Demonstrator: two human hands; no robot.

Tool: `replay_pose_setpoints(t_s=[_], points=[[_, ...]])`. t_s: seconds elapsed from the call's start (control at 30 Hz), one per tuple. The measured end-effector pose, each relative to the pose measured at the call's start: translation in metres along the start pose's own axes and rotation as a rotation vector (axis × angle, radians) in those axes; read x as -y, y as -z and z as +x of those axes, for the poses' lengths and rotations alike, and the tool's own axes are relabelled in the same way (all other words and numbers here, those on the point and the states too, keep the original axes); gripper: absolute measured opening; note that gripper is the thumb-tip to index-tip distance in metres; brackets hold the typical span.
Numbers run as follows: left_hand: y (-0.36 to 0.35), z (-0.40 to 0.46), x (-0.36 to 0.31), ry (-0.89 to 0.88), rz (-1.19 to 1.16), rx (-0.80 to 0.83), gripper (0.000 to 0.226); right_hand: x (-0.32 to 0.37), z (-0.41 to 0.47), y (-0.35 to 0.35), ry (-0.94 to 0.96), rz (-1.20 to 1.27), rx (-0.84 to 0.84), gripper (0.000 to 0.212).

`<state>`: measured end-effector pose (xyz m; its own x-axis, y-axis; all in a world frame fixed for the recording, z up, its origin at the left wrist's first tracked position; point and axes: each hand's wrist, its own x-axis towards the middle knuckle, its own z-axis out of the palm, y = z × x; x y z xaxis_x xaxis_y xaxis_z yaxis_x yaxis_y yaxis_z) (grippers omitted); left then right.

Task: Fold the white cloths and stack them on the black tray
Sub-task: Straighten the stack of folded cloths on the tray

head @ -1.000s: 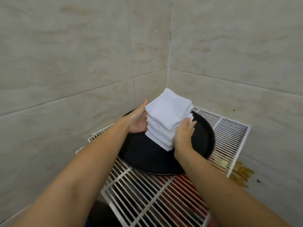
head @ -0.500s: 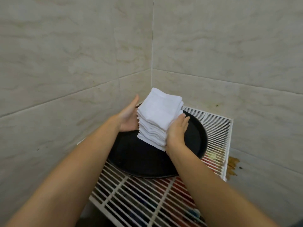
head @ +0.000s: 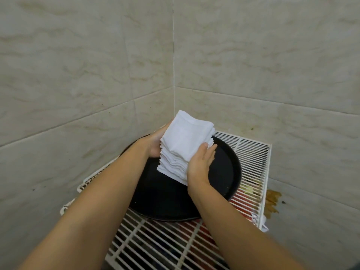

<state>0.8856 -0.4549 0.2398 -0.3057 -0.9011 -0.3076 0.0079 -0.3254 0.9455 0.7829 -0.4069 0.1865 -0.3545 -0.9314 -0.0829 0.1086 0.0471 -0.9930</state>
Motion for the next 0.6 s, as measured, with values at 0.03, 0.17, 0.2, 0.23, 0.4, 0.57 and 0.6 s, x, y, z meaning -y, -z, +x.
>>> replay_pose_setpoints(t_s=[0.03,0.17,0.2,0.23,0.4,0.57,0.6], points=[[0.000,-0.002,0.000,-0.003,-0.008,-0.034,0.070,0.000,0.001,0.002,-0.004,0.003,0.007,0.057],[0.010,-0.006,0.010,-0.030,-0.213,-0.143,0.068,0.013,0.027,0.023,-0.028,0.015,0.073,0.064],[0.015,-0.008,0.019,-0.059,-0.270,-0.171,0.071,0.020,0.037,0.030,-0.057,0.047,0.095,0.075],[0.018,-0.011,0.029,-0.086,-0.320,-0.211,0.073,0.029,0.049,0.038,-0.093,0.073,0.126,0.085],[-0.016,-0.043,0.069,-0.164,-0.451,-0.589,0.066,0.088,0.100,0.054,-0.174,-0.063,0.501,0.064],[-0.068,-0.039,0.069,-0.142,-0.529,-0.717,0.060,0.110,0.120,0.025,-0.205,-0.415,0.985,0.066],[-0.071,-0.034,0.065,-0.125,-0.551,-0.737,0.061,0.109,0.122,0.020,-0.206,-0.472,1.057,0.066]])
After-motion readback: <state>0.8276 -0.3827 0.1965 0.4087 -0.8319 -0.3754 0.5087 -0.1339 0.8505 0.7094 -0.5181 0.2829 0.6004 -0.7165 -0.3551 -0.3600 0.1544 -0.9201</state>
